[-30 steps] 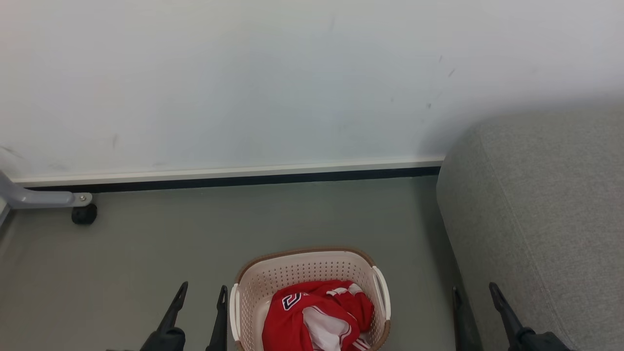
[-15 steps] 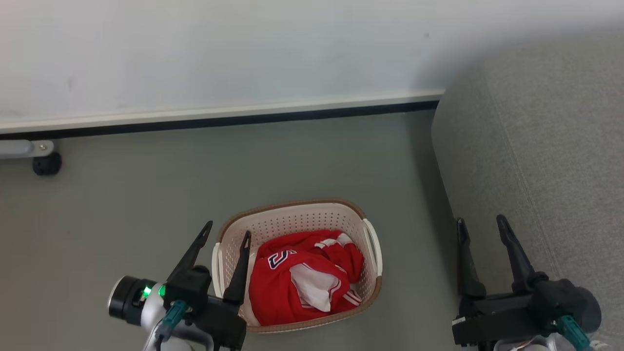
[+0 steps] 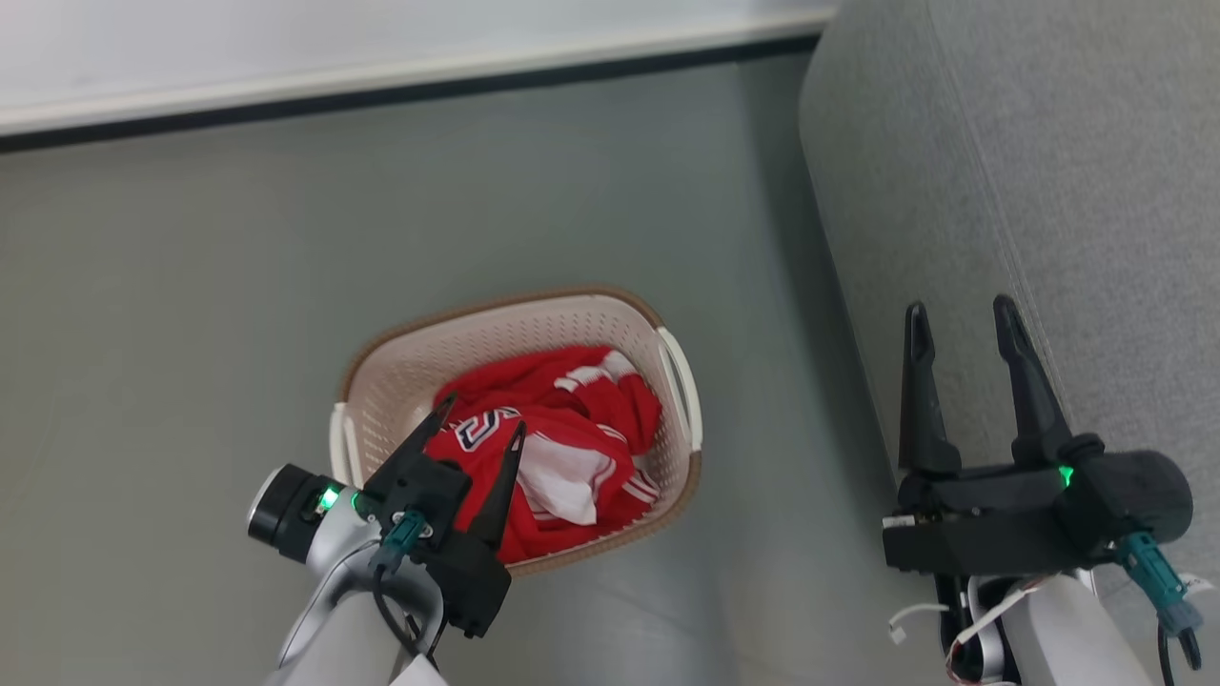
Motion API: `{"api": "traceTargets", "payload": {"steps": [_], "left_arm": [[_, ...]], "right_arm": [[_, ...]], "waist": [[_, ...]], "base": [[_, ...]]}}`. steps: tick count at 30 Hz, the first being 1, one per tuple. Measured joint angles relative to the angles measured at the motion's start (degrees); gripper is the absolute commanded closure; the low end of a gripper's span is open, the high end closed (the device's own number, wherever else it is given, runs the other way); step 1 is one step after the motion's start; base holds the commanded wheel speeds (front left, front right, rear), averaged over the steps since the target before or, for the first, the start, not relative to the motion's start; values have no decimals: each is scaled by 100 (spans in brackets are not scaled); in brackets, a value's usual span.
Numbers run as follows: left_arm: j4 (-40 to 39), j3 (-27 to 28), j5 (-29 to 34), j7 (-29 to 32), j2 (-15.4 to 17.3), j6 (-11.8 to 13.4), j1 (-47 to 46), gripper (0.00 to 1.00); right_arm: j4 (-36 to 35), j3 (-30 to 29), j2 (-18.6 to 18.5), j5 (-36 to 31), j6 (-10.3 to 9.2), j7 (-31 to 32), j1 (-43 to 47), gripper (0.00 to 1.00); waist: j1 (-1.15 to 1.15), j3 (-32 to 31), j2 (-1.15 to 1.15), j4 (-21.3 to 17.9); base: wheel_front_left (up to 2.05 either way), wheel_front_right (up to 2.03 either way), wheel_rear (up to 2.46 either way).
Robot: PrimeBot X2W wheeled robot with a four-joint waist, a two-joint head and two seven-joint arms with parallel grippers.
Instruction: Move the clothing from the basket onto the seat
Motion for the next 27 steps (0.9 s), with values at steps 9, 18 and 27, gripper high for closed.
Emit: {"api": "traceTargets", "payload": {"steps": [9,18,27], "left_arm": [[515,-132,321,185,213,-94,-571,0],[937,-122,526,403,503,-91,-1239,0],[1171,-126,755,485,678,-87,-1816,0]], "right_arm": [[-129,74,73,19,0,-1,-502,0],[-283,90,101,104,-1,-1,-884,0],[-353,81,133,157,-1,-1,-1263,0]], "waist": [[0,750,0,-385],[0,1517,0,-772],[0,2312,1,-1047]], "base": [[0,0,0],[0,0,0],[0,0,0]]}}
